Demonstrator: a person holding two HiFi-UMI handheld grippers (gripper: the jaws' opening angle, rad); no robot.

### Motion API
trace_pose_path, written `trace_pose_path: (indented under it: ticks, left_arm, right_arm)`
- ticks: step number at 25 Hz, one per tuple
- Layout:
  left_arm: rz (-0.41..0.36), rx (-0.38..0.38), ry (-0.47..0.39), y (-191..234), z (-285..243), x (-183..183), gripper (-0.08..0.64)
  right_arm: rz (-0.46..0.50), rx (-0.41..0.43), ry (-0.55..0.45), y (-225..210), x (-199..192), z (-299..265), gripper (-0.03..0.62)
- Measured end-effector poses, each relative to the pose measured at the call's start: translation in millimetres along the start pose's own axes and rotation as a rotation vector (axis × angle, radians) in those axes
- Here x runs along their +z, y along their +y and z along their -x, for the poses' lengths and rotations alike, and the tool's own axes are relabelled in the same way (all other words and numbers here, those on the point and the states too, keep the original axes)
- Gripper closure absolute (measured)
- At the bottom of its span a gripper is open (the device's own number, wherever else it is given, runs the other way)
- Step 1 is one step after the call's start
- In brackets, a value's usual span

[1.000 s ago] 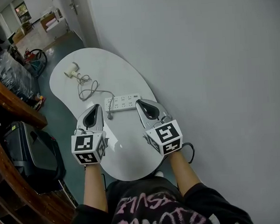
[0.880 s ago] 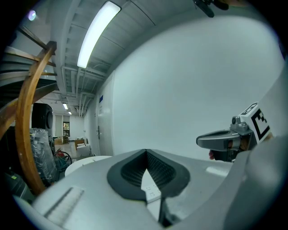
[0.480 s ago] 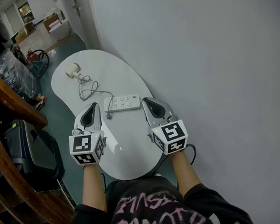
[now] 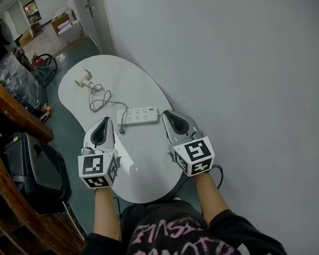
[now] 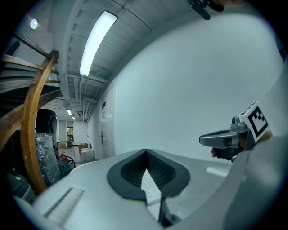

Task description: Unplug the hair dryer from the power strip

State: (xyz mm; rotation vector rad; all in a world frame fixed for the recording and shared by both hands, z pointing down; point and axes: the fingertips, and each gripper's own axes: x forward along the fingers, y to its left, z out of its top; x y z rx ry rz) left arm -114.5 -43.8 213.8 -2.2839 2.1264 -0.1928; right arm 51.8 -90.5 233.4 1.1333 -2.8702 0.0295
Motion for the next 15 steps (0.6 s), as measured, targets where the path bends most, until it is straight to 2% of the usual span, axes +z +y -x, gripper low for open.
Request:
trace_pose_path:
  ticks: [15]
  left_arm:
    - [0.004, -0.002, 0.008, -7.2, -1.6, -4.9, 0.554]
  right_arm:
    - [-0.001, 0.013, 0.002, -0.3, -4.7, 0.6, 0.583]
